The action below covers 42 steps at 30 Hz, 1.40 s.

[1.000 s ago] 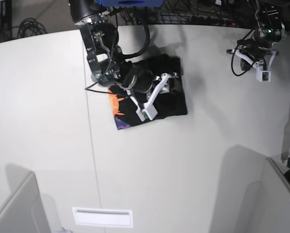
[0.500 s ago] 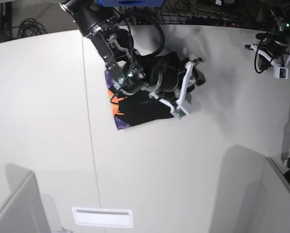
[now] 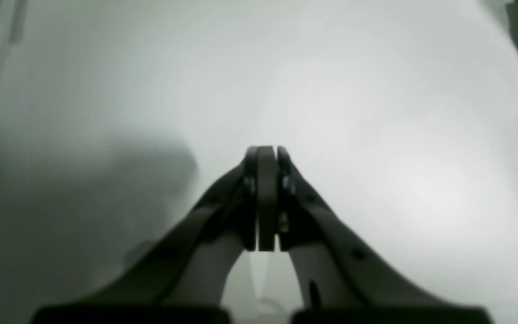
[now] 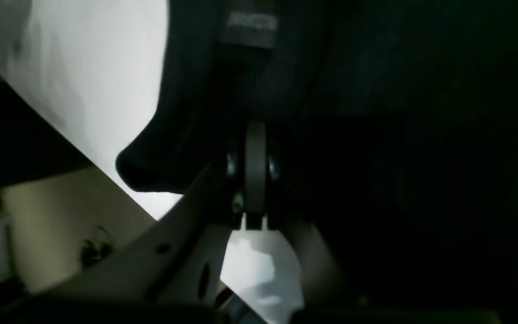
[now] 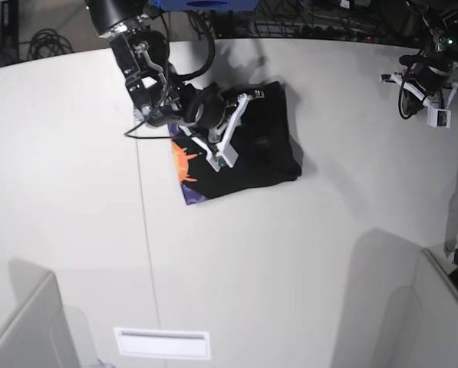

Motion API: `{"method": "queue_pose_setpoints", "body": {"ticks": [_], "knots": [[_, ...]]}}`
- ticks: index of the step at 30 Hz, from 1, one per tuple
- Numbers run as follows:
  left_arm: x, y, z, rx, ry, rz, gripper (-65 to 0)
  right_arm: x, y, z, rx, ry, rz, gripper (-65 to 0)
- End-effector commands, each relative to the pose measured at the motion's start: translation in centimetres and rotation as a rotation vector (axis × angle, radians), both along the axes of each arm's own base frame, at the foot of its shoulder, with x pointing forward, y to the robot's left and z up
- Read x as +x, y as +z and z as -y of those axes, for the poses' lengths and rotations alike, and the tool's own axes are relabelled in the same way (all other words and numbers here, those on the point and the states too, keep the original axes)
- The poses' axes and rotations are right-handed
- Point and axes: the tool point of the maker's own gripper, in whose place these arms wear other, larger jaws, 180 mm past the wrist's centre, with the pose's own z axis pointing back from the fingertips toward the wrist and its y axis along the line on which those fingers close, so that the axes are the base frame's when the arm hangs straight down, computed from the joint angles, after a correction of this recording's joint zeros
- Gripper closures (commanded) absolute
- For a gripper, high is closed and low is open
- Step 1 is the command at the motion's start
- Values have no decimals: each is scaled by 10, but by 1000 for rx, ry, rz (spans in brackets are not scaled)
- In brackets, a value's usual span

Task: Fold the T-shirt properly
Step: 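Grasp opposite edges of the folded bundle with both grippers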

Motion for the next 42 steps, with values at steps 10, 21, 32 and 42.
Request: {"method": "queue_pose_setpoints", "body": {"ticks": [10, 21, 32, 42], "knots": [[8, 12, -1, 14, -14, 42, 0, -8, 0, -30, -40, 165, 15, 0], [40, 2, 45, -112, -8, -23, -12, -5, 38, -30, 1, 181, 113, 0], [63, 20, 139, -505, -149, 113, -569, 31, 62, 56, -41, -25, 241, 0], [83, -10, 208, -657, -214, 36, -571, 41, 56, 103, -58, -185, 296, 0]]}}
